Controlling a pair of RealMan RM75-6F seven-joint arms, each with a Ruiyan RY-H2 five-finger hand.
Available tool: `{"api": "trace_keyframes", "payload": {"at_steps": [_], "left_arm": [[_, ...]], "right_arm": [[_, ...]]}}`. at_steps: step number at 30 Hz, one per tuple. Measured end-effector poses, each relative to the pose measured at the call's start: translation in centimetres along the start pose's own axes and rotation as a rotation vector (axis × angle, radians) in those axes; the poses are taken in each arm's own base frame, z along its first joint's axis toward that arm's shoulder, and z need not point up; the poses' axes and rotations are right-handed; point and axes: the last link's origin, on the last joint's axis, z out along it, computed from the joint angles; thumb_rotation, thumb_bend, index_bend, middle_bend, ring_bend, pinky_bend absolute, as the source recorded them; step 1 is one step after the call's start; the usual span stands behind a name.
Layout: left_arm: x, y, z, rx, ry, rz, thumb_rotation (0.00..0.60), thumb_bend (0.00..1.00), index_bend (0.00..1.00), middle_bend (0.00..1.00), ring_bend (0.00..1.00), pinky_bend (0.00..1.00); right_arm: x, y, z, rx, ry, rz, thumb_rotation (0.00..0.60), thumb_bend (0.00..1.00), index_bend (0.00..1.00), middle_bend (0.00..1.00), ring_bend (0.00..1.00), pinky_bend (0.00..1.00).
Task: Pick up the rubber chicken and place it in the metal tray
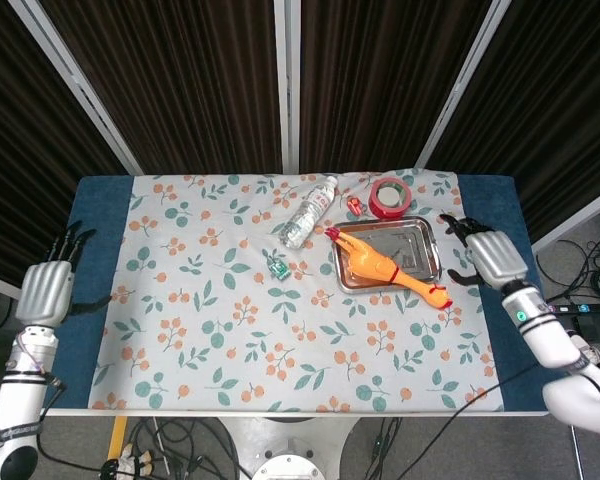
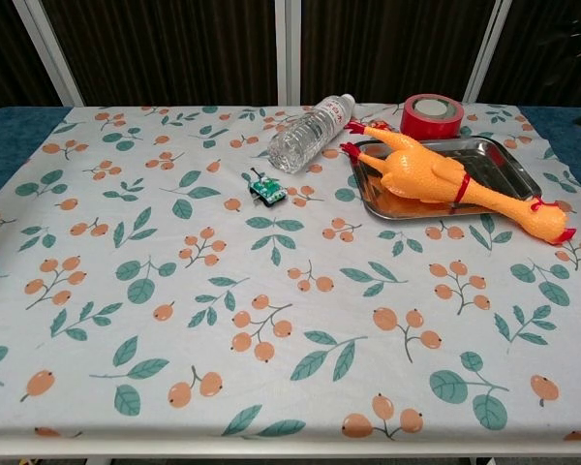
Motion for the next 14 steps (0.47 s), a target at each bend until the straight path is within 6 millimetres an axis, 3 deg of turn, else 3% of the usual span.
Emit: {"api": "trace_keyframes", "payload": {"at_steps": [5, 14], "left_arm": [[0.4, -1.3, -1.3, -0.003, 0.036, 0.043, 0.600, 0.06, 0.16, 0.10, 0.07, 0.20], [0.3, -3.7, -5.5, -0.003, 0.106, 0.155, 0.600, 0.07, 0.16, 0.10, 0.07, 0.18]], "right_arm": [[0.6, 2.0, -7.2, -0.088, 0.103, -0.012, 0.600, 0.22, 0.05, 0.14, 0.01, 0.22], [-1.2, 3.0, -17.6, -0.230, 0.193, -0.004, 0.600, 0.22, 0.02, 0.13, 0.00, 0.20]]}}
